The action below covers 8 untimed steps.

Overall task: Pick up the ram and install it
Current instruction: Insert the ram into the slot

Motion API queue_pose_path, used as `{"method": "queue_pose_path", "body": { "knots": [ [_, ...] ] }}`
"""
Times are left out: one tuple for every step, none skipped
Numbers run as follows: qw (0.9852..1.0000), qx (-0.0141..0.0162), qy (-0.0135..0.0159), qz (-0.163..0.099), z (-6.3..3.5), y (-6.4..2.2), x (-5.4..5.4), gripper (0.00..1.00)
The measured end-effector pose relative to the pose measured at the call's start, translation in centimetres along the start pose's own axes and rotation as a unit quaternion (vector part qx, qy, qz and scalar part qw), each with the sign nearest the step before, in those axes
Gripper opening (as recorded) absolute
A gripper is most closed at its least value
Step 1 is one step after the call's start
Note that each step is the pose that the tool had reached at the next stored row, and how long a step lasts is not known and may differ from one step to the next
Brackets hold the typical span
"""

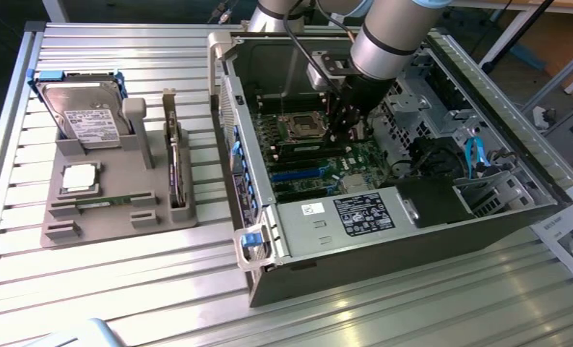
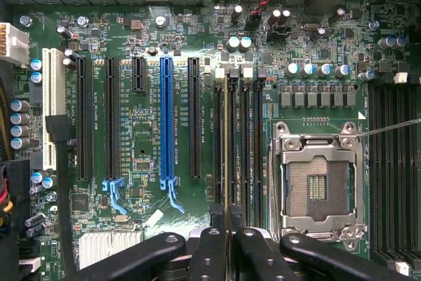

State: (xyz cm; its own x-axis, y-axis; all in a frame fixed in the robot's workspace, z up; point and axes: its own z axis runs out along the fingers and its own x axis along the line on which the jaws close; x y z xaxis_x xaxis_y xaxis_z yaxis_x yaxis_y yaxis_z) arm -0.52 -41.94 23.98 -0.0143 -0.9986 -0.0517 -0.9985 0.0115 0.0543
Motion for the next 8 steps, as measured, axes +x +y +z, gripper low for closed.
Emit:
{"method": "queue_pose_path", "body": {
  "knots": [
    [1.0000,0.0000,0.0000,0.000,0.00,0.00,0.00,0.12],
    [1.0000,0.0000,0.0001,-0.001,0.00,0.00,0.00,0.12],
    [1.0000,-0.0001,0.0000,-0.001,0.00,0.00,0.00,0.12],
    [1.0000,-0.0001,0.0001,-0.001,0.00,0.00,0.00,0.12],
    [1.0000,-0.0001,0.0001,-0.002,0.00,0.00,0.00,0.12],
    [1.0000,0.0000,0.0001,-0.003,0.00,0.00,0.00,0.12],
    [1.0000,0.0001,0.0002,-0.003,0.00,0.00,0.00,0.12],
    [1.0000,0.0001,0.0002,-0.004,0.00,0.00,0.00,0.12]
  ]
}}
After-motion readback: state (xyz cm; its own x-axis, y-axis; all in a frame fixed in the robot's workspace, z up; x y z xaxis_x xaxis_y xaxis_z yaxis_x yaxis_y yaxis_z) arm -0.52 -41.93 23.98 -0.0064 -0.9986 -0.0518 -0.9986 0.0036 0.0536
